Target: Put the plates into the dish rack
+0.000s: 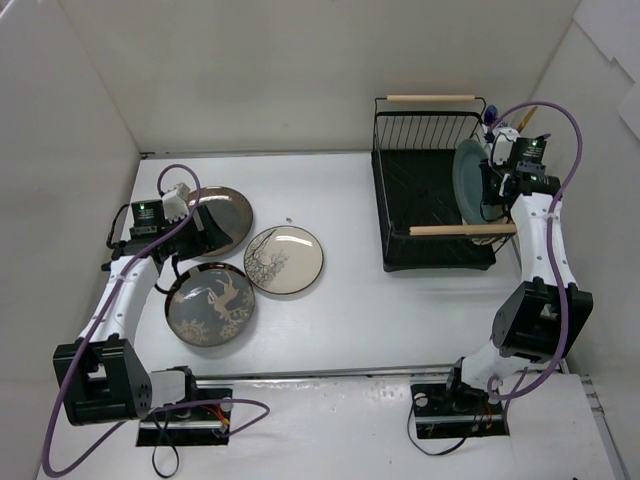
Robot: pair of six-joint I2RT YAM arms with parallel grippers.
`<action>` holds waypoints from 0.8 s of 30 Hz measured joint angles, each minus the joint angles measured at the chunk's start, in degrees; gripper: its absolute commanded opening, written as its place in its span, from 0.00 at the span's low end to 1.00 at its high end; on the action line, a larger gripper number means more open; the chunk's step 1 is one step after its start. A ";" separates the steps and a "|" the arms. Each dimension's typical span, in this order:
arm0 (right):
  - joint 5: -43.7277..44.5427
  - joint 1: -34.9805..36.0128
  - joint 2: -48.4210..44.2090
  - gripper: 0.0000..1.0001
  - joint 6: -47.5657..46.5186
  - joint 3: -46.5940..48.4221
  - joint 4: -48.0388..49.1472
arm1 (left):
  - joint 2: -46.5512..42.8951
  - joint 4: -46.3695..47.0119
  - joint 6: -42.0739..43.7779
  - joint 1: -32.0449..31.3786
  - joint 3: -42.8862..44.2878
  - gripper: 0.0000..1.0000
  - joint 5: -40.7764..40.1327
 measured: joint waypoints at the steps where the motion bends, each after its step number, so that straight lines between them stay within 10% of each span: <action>1: 0.13 0.00 0.00 0.00 -0.02 -0.17 0.02 | 0.09 0.00 -0.02 0.00 0.00 0.70 0.04; 24: 3.26 -0.07 1.88 0.00 0.66 -5.22 1.33 | 1.57 0.00 -0.02 0.00 0.02 0.70 1.92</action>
